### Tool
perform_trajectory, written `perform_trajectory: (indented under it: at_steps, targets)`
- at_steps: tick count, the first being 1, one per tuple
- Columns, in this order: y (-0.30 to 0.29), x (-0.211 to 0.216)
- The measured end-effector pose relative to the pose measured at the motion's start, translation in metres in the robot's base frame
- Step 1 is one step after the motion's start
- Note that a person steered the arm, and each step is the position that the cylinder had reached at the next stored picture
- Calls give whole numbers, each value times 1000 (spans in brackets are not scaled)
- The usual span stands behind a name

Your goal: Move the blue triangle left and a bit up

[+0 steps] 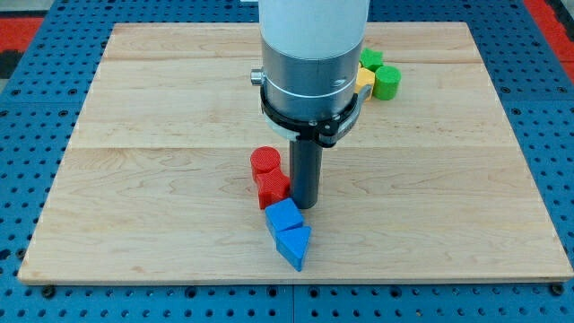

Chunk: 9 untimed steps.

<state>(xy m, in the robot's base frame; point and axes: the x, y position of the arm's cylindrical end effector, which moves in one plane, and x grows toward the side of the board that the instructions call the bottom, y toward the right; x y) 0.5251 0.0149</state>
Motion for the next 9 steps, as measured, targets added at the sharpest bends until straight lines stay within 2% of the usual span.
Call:
perform_trajectory:
  at_steps: [2, 3, 4, 5, 7, 9]
  targets:
    - [9, -4]
    - [58, 35]
    - [72, 93]
    - [69, 94]
    - [41, 93]
    - [-36, 94]
